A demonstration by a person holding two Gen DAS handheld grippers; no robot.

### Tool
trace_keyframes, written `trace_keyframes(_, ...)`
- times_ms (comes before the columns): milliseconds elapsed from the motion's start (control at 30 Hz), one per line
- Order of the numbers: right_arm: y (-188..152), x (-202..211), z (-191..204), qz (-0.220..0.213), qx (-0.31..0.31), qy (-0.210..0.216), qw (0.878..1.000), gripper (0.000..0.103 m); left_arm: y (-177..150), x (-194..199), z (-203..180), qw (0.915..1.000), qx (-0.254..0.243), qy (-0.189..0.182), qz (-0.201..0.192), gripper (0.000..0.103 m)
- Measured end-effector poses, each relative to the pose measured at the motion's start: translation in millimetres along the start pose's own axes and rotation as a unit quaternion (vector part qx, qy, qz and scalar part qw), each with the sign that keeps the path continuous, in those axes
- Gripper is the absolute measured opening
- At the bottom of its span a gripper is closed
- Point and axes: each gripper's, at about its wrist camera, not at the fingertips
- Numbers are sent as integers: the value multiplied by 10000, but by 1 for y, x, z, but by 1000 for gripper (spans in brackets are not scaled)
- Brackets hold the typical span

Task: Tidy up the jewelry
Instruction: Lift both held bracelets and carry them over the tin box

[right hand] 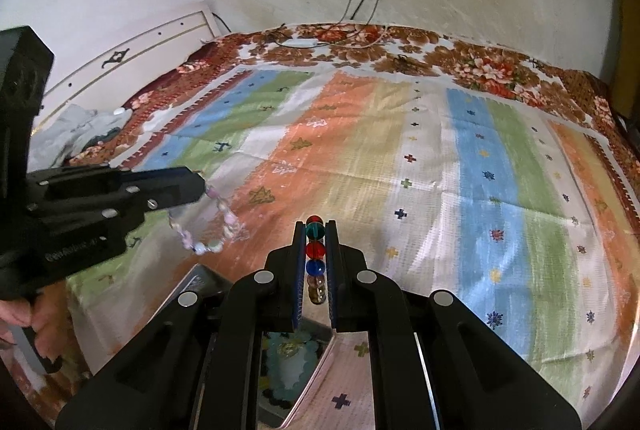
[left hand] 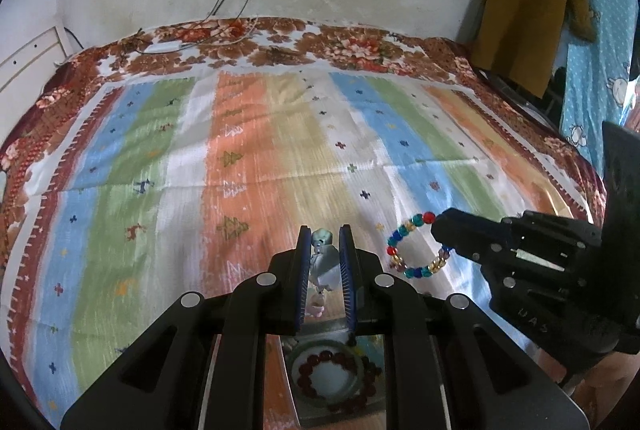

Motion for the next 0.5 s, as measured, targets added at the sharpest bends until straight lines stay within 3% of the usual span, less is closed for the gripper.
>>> trace_keyframes(500,-27,13,18,126,138,209,9996,10,-29,17,-4,10000,-38,-55,-57,14)
Point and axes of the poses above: each gripper's, at about its wrist camera, not at the fingertips, and x roughly against the way its jaws point, z to its left, y to its top, and after that the axes turned 10 degrees about z, right-handed
